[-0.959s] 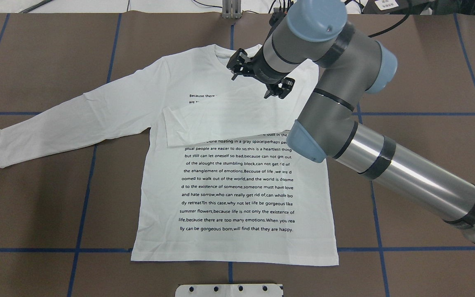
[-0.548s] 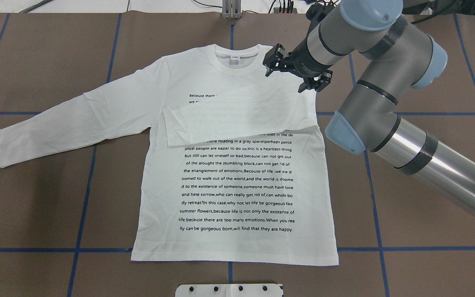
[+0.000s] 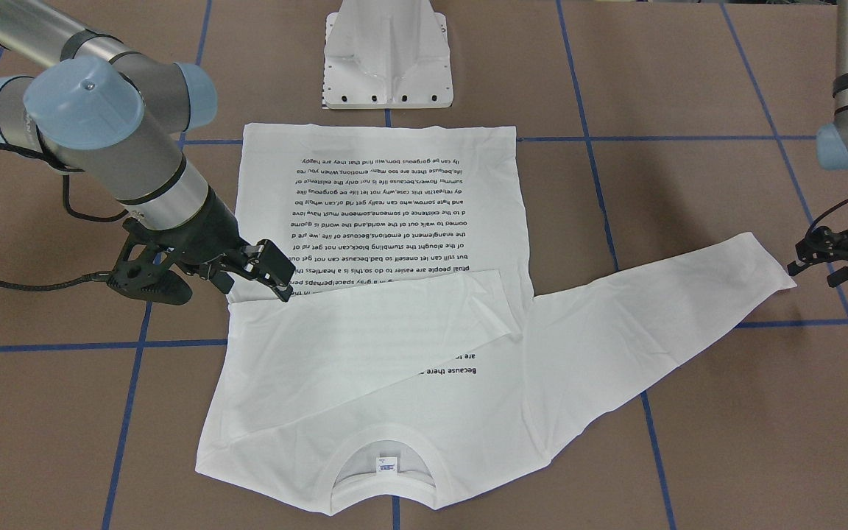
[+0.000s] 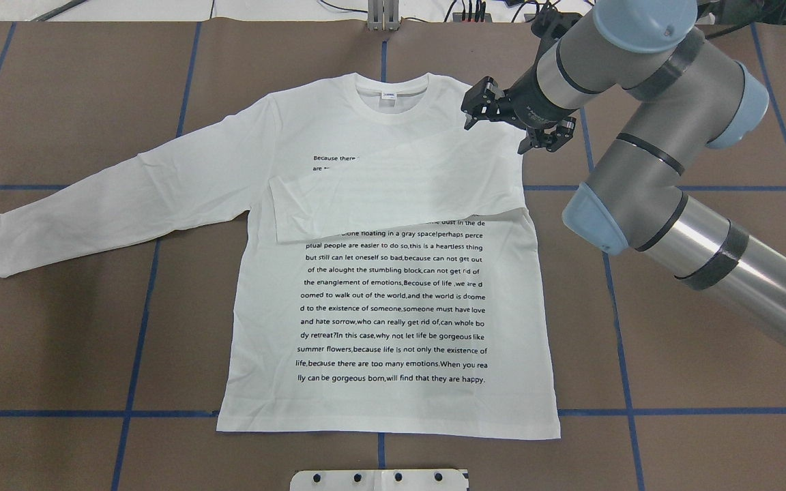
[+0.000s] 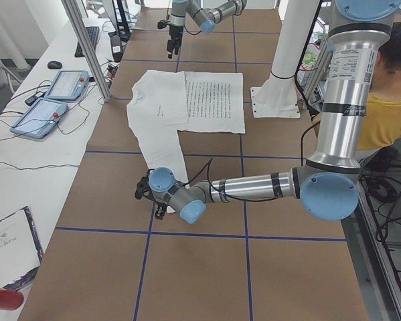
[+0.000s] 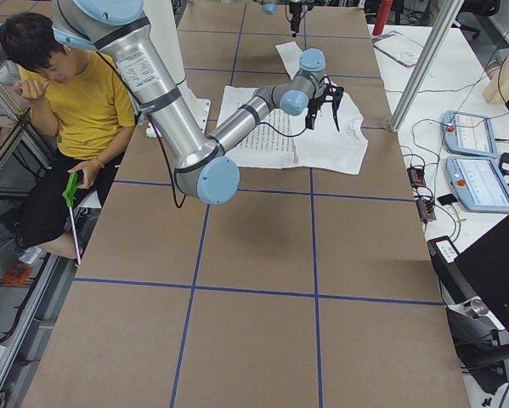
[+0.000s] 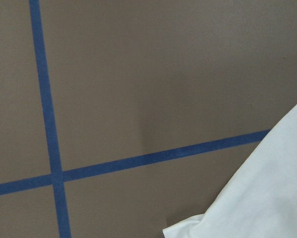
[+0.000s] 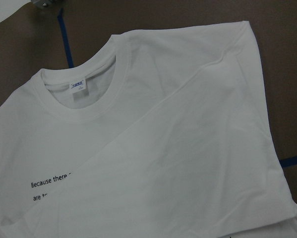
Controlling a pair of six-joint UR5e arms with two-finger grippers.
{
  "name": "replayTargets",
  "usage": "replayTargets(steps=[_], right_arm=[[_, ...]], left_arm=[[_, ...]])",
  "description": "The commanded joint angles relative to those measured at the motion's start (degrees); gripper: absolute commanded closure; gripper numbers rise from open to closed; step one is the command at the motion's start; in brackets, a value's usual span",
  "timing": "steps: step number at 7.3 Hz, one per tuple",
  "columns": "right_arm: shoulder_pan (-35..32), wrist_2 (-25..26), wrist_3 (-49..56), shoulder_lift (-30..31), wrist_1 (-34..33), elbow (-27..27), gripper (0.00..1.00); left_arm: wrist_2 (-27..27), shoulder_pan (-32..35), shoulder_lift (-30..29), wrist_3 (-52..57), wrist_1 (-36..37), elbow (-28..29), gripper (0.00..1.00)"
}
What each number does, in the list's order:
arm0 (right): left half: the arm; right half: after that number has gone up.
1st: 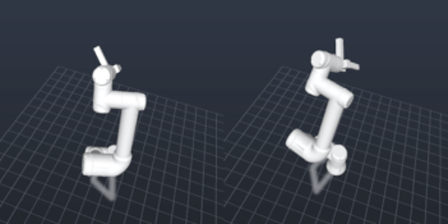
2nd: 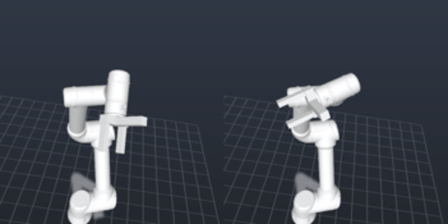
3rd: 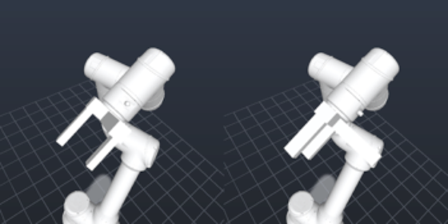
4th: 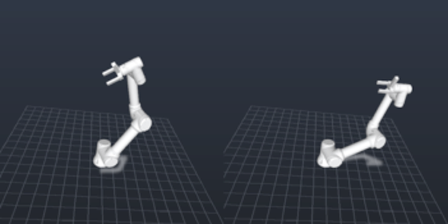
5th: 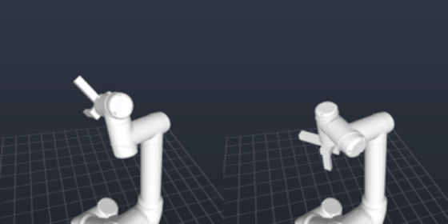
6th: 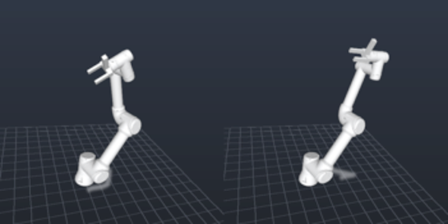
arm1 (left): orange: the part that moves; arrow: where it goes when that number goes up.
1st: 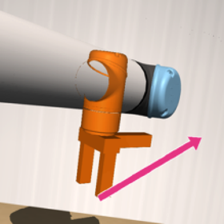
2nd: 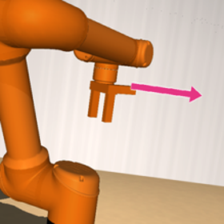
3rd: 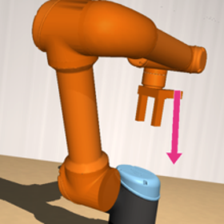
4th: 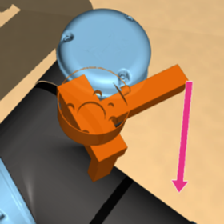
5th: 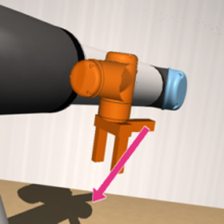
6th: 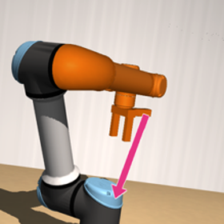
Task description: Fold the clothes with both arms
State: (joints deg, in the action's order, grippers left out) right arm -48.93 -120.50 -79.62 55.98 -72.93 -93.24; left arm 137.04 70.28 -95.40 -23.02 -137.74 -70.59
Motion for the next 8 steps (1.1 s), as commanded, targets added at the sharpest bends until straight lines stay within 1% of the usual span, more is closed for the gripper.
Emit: replayTargets(steps=[1, 2, 3, 4, 8], right_arm=[[-0.5, -0.4, 1.3, 1.2, 0.2, 0.0, 0.01], [-0.4, -0.4, 1.4, 2.1, 0.3, 0.0, 0.01], [-0.4, -0.4, 1.4, 2.1, 0.3, 0.0, 0.01], [-0.4, -0.4, 1.4, 2.2, 0.3, 0.0, 0.01], [-0.5, -0.4, 1.4, 2.5, 0.4, 0.0, 0.01]], left_arm=[[0.2, -0.5, -0.2, 0.3, -0.2, 1.5, 0.37], [0.2, -0.6, -0.8, 0.1, -0.1, 2.2, 0.40], [0.2, -0.7, -1.7, 0.1, -0.1, 3.5, 0.41], [0.2, -0.7, -2.6, -0.1, 0.0, 4.1, 0.41], [0.3, -2.0, -2.6, 0.0, -0.1, 4.5, 0.40]])
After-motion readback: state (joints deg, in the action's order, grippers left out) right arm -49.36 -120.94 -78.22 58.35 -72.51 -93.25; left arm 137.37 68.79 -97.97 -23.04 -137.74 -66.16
